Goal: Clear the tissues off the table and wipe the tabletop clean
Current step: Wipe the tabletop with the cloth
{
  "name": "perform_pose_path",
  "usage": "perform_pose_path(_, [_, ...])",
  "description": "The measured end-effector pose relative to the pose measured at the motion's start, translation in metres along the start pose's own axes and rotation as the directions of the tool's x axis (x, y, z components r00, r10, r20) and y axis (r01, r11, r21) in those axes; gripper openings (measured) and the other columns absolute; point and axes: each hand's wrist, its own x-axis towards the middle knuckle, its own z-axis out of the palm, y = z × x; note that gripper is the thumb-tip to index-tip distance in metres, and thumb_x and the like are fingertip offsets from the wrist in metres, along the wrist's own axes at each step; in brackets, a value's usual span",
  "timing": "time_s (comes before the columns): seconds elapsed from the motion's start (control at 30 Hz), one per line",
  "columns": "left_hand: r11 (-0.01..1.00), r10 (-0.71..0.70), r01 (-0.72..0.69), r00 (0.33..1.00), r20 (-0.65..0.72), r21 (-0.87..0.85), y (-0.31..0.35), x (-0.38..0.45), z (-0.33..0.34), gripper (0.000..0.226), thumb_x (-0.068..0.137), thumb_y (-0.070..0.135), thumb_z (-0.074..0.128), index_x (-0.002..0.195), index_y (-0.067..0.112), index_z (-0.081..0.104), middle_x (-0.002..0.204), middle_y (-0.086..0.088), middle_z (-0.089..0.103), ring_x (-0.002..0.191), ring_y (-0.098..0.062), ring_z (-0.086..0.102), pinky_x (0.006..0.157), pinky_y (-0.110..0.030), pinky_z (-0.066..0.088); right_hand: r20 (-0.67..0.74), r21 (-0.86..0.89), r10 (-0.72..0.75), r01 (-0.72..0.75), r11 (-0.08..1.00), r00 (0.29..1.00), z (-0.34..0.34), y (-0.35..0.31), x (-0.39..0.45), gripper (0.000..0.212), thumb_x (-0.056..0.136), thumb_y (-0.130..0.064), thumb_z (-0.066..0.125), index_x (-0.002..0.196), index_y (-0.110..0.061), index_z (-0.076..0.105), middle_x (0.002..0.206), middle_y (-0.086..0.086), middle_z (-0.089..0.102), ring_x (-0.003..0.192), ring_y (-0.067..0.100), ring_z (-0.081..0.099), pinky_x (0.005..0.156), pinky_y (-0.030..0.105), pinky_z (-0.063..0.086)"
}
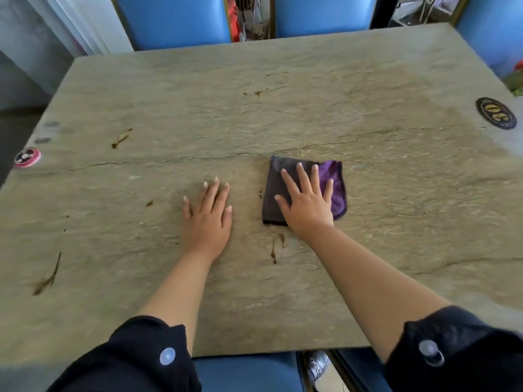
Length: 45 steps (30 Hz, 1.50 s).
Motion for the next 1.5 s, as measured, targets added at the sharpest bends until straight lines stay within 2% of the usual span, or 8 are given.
perform_pose_path(0.2, [0.994, -0.025, 0.02, 0.999, -0.047, -0.104, 0.001, 0.002, 0.001, 0.065, 0.09, 0.041, 0.008, 0.152, 0.029, 0.024, 0.161, 0.011, 0.016, 0.149, -0.009, 0.006, 0.119, -0.048, -0.003, 0.027, -0.019, 0.172, -0.172, 0.985, 0.985, 0.007, -0.034, 0.037, 0.064, 0.093, -0.065, 0.012, 0.151, -0.043, -0.004, 0.162, -0.006, -0.015, 0.144, 0.035, -0.026, 0.109, 0.067, -0.015])
perform_pose_path(0.47, [0.981, -0.033, 0.022, 0.998, -0.055, -0.193, -0.002, 0.002, -0.002, 0.072, 0.084, 0.039, 0.008, 0.153, 0.021, 0.02, 0.159, 0.004, 0.024, 0.149, -0.013, 0.014, 0.119, -0.049, 0.001, 0.063, -0.14, -0.361, 0.367, 0.92, 0.93, 0.024, -0.033, -0.047, 0.062, 0.091, -0.067, 0.018, 0.149, -0.047, 0.014, 0.163, -0.009, 0.007, 0.15, 0.03, -0.004, 0.111, 0.069, 0.005])
perform_pose_path(0.57, [0.993, 0.003, -0.006, 1.0, -0.019, -0.116, -0.001, 0.001, -0.003, 0.071, 0.085, 0.042, 0.008, 0.153, 0.026, 0.018, 0.161, 0.004, 0.019, 0.15, -0.015, 0.01, 0.117, -0.053, 0.0, 0.003, -0.132, -0.01, 0.01, 0.991, 1.0, 0.013, 0.012, -0.061, 0.063, 0.088, -0.07, 0.012, 0.148, -0.052, 0.003, 0.162, -0.013, -0.003, 0.149, 0.025, -0.013, 0.112, 0.068, -0.002])
perform_pose_path(0.7, [0.992, 0.057, -0.053, 0.998, 0.033, -0.117, -0.002, 0.0, -0.006, 0.067, 0.087, 0.044, 0.012, 0.151, 0.031, 0.025, 0.162, 0.003, 0.015, 0.15, -0.016, 0.005, 0.116, -0.054, -0.007, -0.02, -0.021, 0.446, -0.446, 0.895, 0.895, 0.018, -0.003, -0.094, 0.063, 0.092, -0.067, 0.011, 0.149, -0.047, -0.006, 0.161, -0.009, -0.014, 0.145, 0.03, -0.025, 0.11, 0.068, -0.012])
perform_pose_path(0.83, [0.976, 0.129, -0.121, 0.991, 0.03, -0.179, 0.0, -0.019, -0.008, 0.062, 0.089, 0.043, 0.019, 0.146, 0.027, 0.039, 0.16, 0.0, 0.022, 0.149, -0.018, 0.012, 0.118, -0.052, -0.001, 0.085, -0.108, 0.027, -0.018, 0.994, 0.996, 0.033, -0.059, -0.126, 0.069, 0.086, -0.069, 0.005, 0.15, -0.045, -0.007, 0.161, -0.006, -0.017, 0.143, 0.034, -0.029, 0.109, 0.07, -0.011])
perform_pose_path(0.97, [0.978, 0.169, -0.154, 0.98, 0.106, -0.143, -0.002, -0.034, -0.008, 0.057, 0.096, 0.044, 0.02, 0.15, 0.027, 0.029, 0.163, -0.002, 0.01, 0.15, -0.018, 0.003, 0.118, -0.048, -0.006, 0.286, -0.21, -0.447, 0.51, 0.834, 0.848, 0.027, -0.034, -0.162, 0.069, 0.087, -0.071, 0.011, 0.149, -0.047, -0.006, 0.161, -0.009, -0.016, 0.144, 0.03, -0.027, 0.112, 0.061, -0.013])
perform_pose_path(1.23, [0.973, 0.184, -0.153, 0.966, 0.183, -0.17, -0.007, -0.028, -0.012, 0.052, 0.101, 0.042, 0.027, 0.151, 0.03, 0.023, 0.164, 0.002, 0.002, 0.15, -0.018, -0.003, 0.12, -0.044, -0.007, 0.258, -0.135, 0.165, -0.134, 0.982, 0.952, 0.015, -0.016, -0.16, 0.071, 0.086, -0.075, 0.009, 0.144, -0.05, -0.021, 0.155, -0.01, -0.032, 0.141, 0.03, -0.034, 0.11, 0.069, -0.008])
perform_pose_path(1.5, [0.939, 0.078, -0.1, 0.994, -0.078, -0.33, -0.004, -0.006, -0.024, 0.06, 0.089, 0.043, 0.02, 0.132, 0.02, 0.056, 0.132, -0.006, 0.058, 0.121, -0.031, 0.05, 0.099, -0.041, 0.036, 0.264, -0.177, -0.411, 0.463, 0.869, 0.873, 0.034, -0.076, -0.116, 0.066, 0.089, -0.072, 0.016, 0.146, -0.052, -0.011, 0.16, -0.012, -0.02, 0.144, 0.029, -0.029, 0.108, 0.069, -0.015])
